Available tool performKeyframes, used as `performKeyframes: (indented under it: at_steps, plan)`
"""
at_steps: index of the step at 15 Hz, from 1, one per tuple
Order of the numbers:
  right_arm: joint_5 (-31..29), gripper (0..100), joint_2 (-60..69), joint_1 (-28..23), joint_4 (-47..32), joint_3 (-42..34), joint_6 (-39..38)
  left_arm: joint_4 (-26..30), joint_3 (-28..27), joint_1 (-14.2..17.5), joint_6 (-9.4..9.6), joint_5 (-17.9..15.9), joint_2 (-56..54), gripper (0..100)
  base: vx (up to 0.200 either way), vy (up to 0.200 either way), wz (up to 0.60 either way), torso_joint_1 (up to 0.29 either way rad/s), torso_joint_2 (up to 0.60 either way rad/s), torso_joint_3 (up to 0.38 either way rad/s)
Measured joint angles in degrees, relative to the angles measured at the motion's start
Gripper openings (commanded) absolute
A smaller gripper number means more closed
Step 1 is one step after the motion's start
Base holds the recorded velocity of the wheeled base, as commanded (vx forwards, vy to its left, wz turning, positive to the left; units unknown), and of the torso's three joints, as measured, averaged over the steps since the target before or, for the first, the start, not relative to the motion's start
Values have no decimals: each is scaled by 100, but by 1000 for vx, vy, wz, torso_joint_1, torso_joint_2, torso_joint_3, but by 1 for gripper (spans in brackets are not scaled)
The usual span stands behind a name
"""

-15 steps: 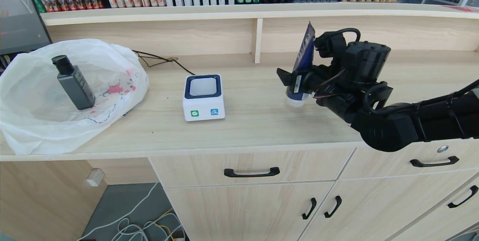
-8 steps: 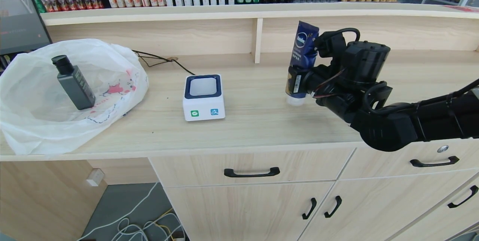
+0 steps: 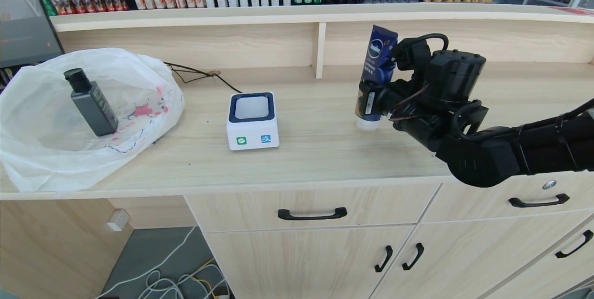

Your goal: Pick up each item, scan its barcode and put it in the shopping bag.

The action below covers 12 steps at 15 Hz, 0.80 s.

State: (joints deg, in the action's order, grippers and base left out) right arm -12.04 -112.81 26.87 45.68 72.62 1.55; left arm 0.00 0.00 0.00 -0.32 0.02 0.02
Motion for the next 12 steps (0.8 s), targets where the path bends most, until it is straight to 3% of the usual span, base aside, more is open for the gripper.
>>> performKeyframes:
  at_steps: [12]
  plan:
    - [-10,0,713,193,0,-247,160,0,0,0,0,-2,0,100,0,0,0,0,0,0]
